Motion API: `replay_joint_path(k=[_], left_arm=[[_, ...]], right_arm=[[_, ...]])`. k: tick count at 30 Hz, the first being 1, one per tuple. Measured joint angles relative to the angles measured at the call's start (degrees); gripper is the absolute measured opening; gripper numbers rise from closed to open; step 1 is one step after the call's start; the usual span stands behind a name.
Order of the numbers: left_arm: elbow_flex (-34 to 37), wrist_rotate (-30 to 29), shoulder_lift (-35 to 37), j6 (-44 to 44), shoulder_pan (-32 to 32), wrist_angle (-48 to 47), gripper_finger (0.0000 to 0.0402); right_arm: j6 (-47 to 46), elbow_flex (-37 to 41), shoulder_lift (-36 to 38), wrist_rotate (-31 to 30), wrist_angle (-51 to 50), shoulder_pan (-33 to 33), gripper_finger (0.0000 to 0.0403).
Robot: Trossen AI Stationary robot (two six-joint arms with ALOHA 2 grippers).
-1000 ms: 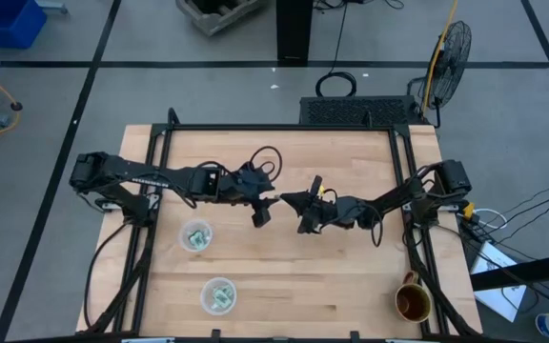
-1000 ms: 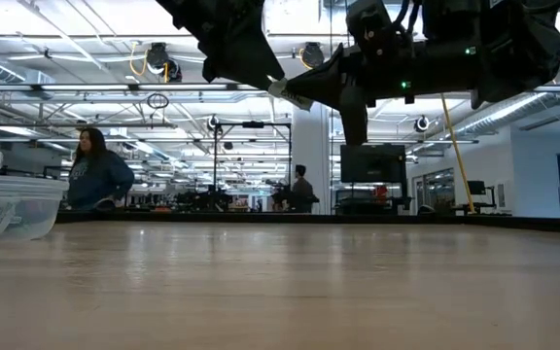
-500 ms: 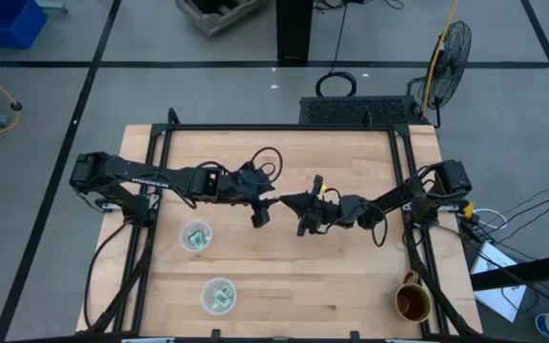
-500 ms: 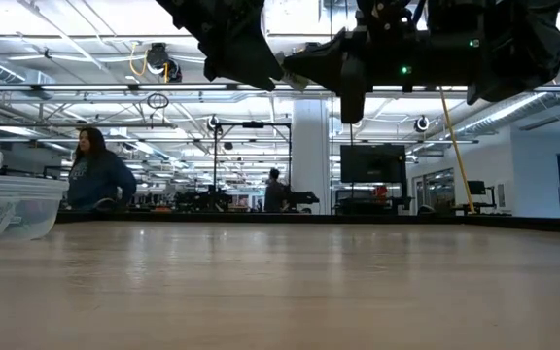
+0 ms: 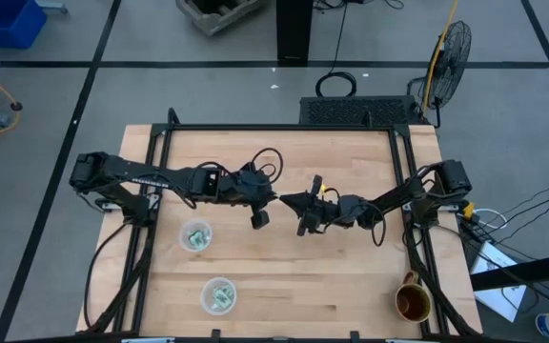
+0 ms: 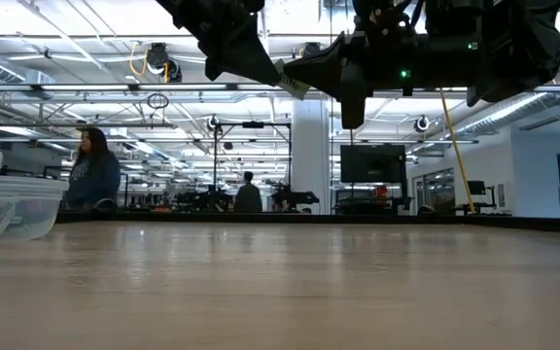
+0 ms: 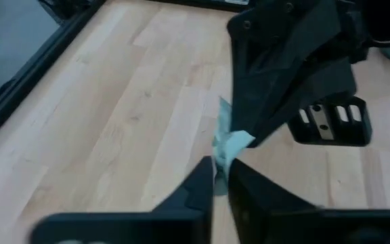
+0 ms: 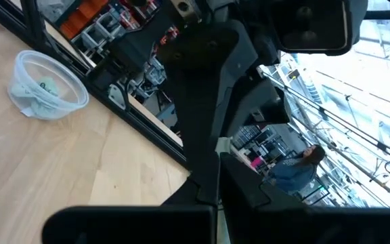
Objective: Pick and place Stevia / Truvia into bins
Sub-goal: Put the stevia packet into the top container
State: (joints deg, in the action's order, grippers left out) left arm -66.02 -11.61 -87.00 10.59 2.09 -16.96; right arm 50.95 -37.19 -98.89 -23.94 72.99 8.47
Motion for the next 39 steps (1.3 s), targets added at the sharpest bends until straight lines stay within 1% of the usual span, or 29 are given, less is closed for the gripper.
replay_joint_path(k=[2, 3, 7, 12, 15, 18, 21, 25, 29, 34, 35, 39], left_arm=[[0.0, 1.1, 0.0, 0.0, 0.0, -0.2, 0.0014], [0.0, 1.4, 0.0, 0.0, 0.0, -0.3, 0.0009], [0.0, 1.5, 0.0, 0.0, 0.3, -0.4, 0.0013], [0.0, 1.5, 0.0, 0.0, 0.6, -0.5, 0.0007], [0.0, 1.4, 0.0, 0.1, 1.1, -0.9, 0.0010], [0.0, 1.2, 0.0, 1.1, 1.6, -3.2, 0.0005], [0.0, 0.1, 0.2, 5.1, 2.3, -8.6, 0.0006], [-0.1, -2.0, 1.4, 10.6, 4.3, -19.7, 0.0004], [0.0, -1.5, 2.6, 18.9, 7.9, -34.3, 0.0005], [0.1, -1.0, 2.4, 31.9, 14.2, -51.8, 0.0005], [0.0, -0.6, 2.3, 34.8, 15.4, -54.1, 0.0005], [0.0, 5.4, 1.7, 45.1, 20.0, -59.8, 0.0004]], right_arm=[[-0.7, 0.0, 0.0, 0.0, 0.0, 0.0, 0.0000], [-0.8, 0.0, 0.0, 0.0, 0.0, 0.0, 0.0001], [-0.8, 0.0, 0.0, 0.0, 0.0, 0.0, 0.0015], [-1.3, 0.0, 0.0, -0.1, -0.4, 0.0, 0.0055], [-3.7, 0.0, 0.0, -0.1, -1.4, 0.0, 0.0084], [-6.3, 0.0, 0.0, -0.3, -3.3, 0.0, 0.0112], [-9.3, 0.0, 0.0, -3.6, -6.0, 0.3, 0.0132], [-11.7, 0.0, 0.0, -9.0, -12.6, 0.7, 0.0145], [-15.6, 0.0, 0.0, -10.5, -19.6, 0.7, 0.0148], [-18.8, 0.0, -0.1, -10.5, -21.5, 0.6, 0.0145], [-18.8, 0.0, -0.1, -10.5, -21.1, 0.6, 0.0145], [-18.7, 0.0, -0.1, -10.4, -19.5, 0.6, 0.0146]])
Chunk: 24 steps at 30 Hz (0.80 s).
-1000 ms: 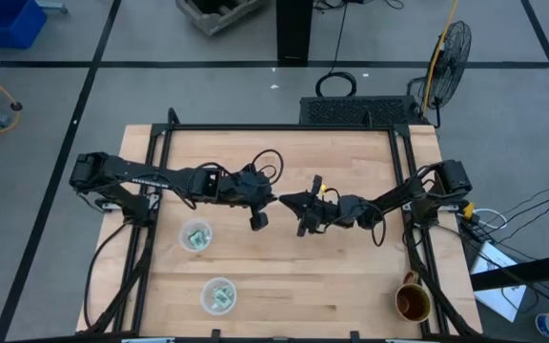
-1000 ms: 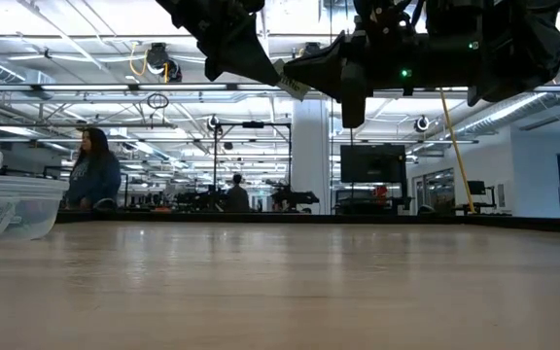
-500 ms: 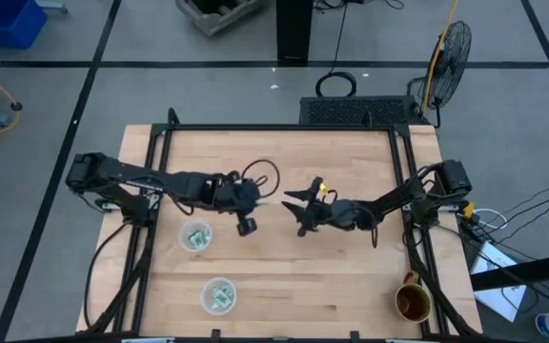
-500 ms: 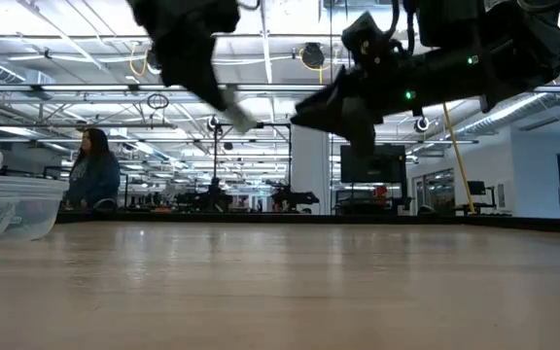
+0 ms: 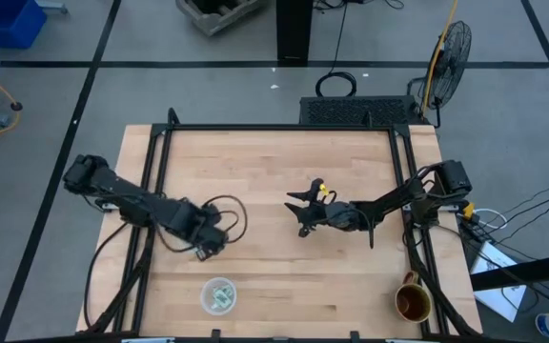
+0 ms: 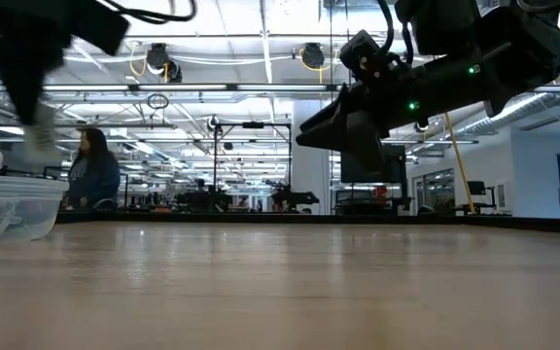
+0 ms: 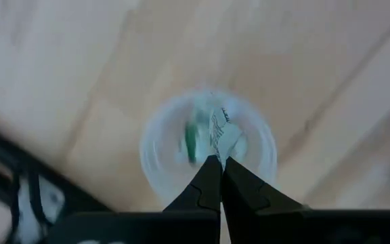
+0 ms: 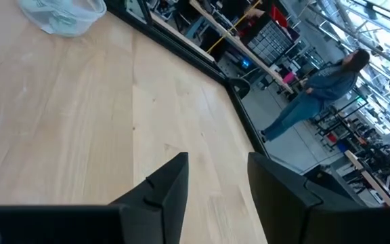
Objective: Pick and place Stevia / Truvia into bins
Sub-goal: Put the stevia packet into the top container, then return to Home Position
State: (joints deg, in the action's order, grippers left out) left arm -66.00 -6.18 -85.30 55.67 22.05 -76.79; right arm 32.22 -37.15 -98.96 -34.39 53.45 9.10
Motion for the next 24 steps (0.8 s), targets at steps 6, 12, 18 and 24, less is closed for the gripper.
replay_joint_path(k=[6, 12, 18, 24], left_arm=[[0.0, 2.1, 0.1, 8.9, 5.8, -0.9, 0.0006], [2.6, 1.2, 0.1, 13.1, 6.7, -0.9, 0.0019], [6.8, 1.4, 0.1, 13.5, 5.5, 1.6, 0.0059], [7.3, 1.0, 0.1, 8.6, 3.8, 2.4, 0.0080]], right_arm=[[-0.1, 0.0, 0.0, 0.0, 0.1, 0.0, 0.0143], [-0.1, 0.0, 0.0, 0.1, 1.7, 0.0, 0.0142], [-0.1, 0.0, 0.0, 0.1, 1.6, 0.0, 0.0142], [-0.1, 0.0, 0.0, 0.1, 1.6, 0.0, 0.0141]])
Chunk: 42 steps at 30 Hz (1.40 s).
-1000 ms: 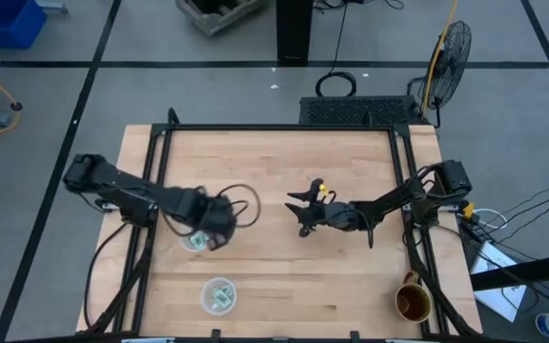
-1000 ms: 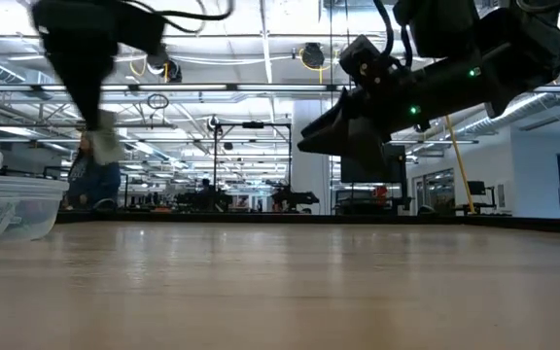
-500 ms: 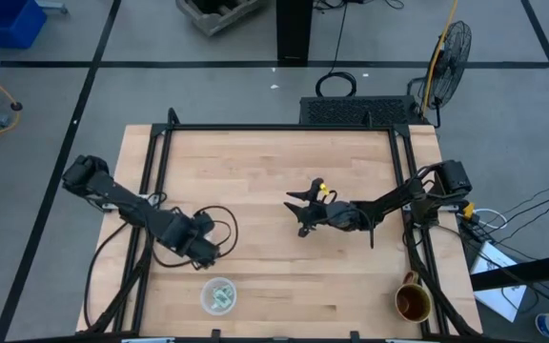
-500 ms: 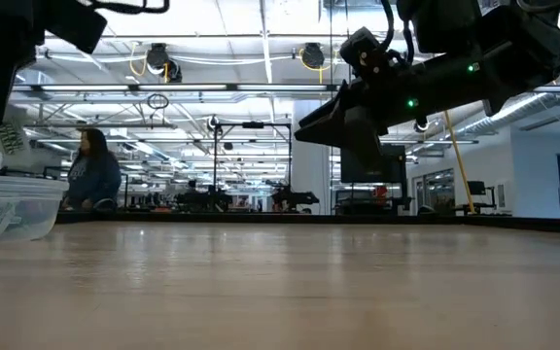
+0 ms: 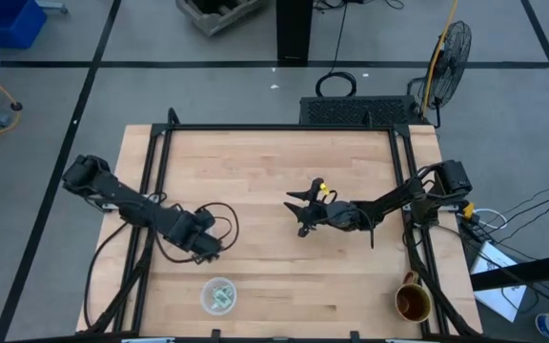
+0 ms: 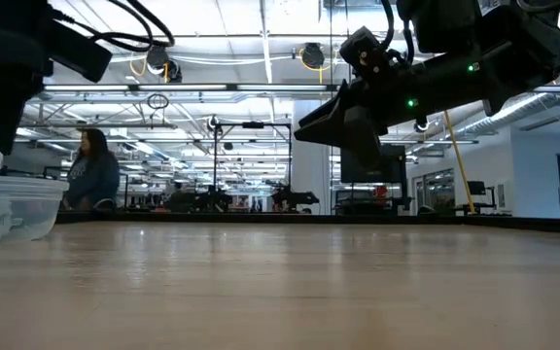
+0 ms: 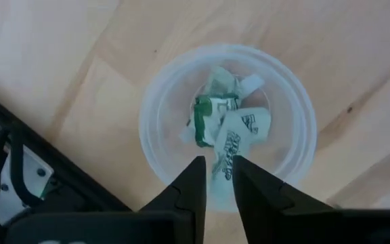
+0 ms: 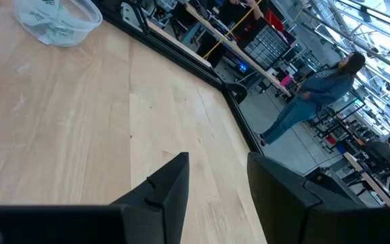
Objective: Pick and place Stevia / Truvia into bins
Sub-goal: Return to Home Position
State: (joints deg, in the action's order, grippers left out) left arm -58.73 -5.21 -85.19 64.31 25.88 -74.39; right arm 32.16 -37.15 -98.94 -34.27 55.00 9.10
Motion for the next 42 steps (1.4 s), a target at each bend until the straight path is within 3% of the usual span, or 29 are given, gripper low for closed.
replay_joint_path(k=[12, 17, 20, 23, 26, 28, 31, 34, 37, 39, 42], left_arm=[[-0.8, -10.0, 0.6, -4.8, -5.7, 2.5, 0.0054], [-0.8, -13.0, 3.6, -8.3, -8.3, 0.9, 0.0053], [-0.8, -16.4, 7.5, -10.1, -9.0, -2.0, 0.0052], [-0.8, -20.3, 13.5, -9.5, -9.1, -7.5, 0.0051], [-0.8, -23.8, 20.7, -5.4, -8.5, -13.9, 0.0051], [-0.8, -26.6, 25.7, -2.1, -7.5, -16.0, 0.0051], [0.1, -31.5, 33.5, -3.0, -5.6, -13.7, 0.0051], [1.5, -34.2, 39.6, -7.0, -3.9, -10.8, 0.0051], [5.2, -39.8, 45.2, -11.7, -1.9, -5.4, 0.0051], [9.1, -44.0, 49.2, -13.8, -0.8, -1.1, 0.0051], [15.8, -45.9, 54.6, -14.3, 0.2, 6.4, 0.0051]], right_arm=[[1.3, 0.0, 0.0, -2.5, 0.2, 0.1, 0.0141], [3.5, -0.1, 3.1, -16.4, 5.7, 1.5, 0.0141], [5.0, 0.0, 8.2, -26.8, 2.2, 3.2, 0.0141], [5.2, 0.0, 15.5, -28.6, -7.4, 5.3, 0.0141], [-2.8, 0.0, 23.8, -24.1, -21.4, 6.4, 0.0141], [-11.3, 0.0, 30.1, -18.1, -33.9, 6.5, 0.0141], [-23.8, 0.0, 39.4, -1.8, -51.3, 5.1, 0.0141], [-32.8, 0.1, 46.6, 13.7, -62.1, 3.5, 0.0141], [-34.0, 3.1, 52.3, 19.6, -62.3, 3.4, 0.0141], [-32.0, 7.5, 56.2, 19.6, -59.1, 3.7, 0.0141], [-30.6, 16.1, 62.8, 19.7, -50.6, 3.6, 0.0141]])
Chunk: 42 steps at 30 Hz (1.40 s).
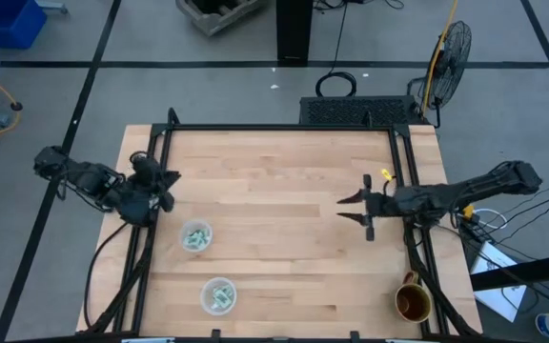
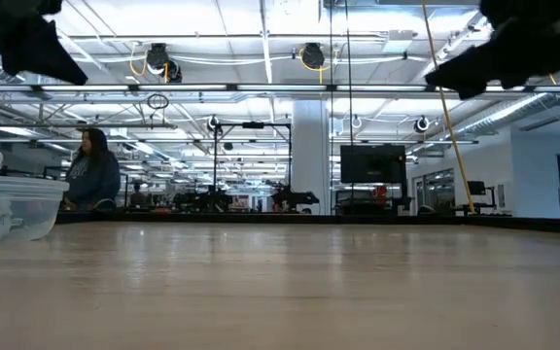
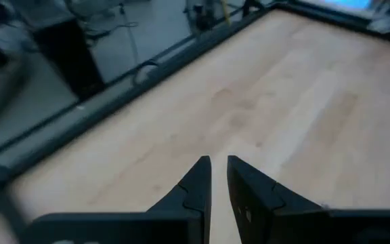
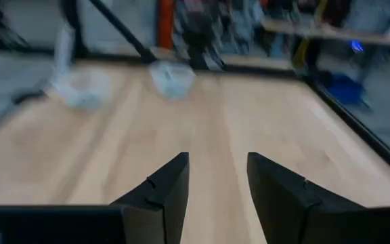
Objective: Pick and place Stevia / Truvia into bins
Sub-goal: Return to Home Position
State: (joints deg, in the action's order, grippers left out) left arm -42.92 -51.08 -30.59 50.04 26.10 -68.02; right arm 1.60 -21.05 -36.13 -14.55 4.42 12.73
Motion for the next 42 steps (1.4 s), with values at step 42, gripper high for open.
replay_joint_path(k=[42], left_arm=[[38.9, 18.1, 13.7, -54.5, -8.6, 79.4, 0.0051]], right_arm=[[2.1, 20.0, 26.5, 14.6, 10.7, 0.0, 0.0141]])
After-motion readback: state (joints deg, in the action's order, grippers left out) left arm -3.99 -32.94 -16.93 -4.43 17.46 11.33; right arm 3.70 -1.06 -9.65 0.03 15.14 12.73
